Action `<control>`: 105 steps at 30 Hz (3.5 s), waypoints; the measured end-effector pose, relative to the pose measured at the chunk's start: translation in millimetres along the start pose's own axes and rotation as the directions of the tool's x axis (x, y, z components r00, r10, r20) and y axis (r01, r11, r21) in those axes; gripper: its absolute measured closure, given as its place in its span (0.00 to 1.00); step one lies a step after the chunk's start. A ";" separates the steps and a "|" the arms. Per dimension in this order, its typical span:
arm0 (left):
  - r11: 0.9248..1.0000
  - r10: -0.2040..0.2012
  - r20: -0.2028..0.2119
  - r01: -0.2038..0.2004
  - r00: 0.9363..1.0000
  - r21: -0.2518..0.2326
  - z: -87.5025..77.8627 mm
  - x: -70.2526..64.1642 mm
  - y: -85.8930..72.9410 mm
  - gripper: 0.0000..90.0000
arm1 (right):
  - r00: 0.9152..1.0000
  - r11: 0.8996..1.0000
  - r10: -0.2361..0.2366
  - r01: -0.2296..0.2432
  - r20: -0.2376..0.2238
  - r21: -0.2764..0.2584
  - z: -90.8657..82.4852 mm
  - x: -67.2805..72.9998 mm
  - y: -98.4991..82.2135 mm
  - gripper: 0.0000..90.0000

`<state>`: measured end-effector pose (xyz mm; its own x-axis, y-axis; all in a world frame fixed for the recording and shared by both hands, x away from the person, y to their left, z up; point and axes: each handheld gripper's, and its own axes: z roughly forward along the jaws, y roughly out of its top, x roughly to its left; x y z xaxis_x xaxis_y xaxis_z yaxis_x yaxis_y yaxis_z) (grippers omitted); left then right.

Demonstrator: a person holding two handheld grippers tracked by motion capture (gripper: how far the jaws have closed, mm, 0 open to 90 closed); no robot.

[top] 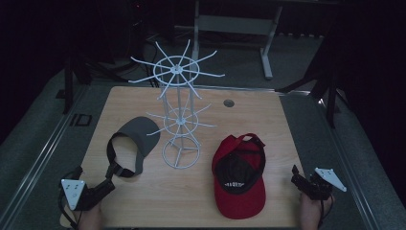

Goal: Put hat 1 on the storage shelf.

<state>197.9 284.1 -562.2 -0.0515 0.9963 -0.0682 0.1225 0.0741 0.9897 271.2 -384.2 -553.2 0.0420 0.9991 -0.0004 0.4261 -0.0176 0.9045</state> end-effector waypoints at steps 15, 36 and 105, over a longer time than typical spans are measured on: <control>1.000 -0.017 0.082 0.018 0.996 -0.014 -1.4 -7.5 3.2 0.02 | 0.986 0.999 -0.016 0.022 -0.163 0.030 -12.0 -1.9 15.0 0.15; 0.999 -0.007 0.231 -0.002 0.973 0.038 2.8 -17.0 2.1 0.02 | 0.936 0.988 -0.118 0.146 -0.331 0.060 -4.5 36.4 56.6 0.11; 0.992 0.016 0.308 -0.054 0.951 0.115 2.4 -30.3 3.0 0.02 | 0.750 0.834 -0.467 0.550 -0.468 0.049 34.5 136.0 72.6 0.93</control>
<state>202.2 254.3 -557.5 0.2584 0.9620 -0.0877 0.2377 0.0247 0.9710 339.1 -250.9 -502.3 -0.5907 0.7755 -0.2228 0.4231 0.5328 0.7329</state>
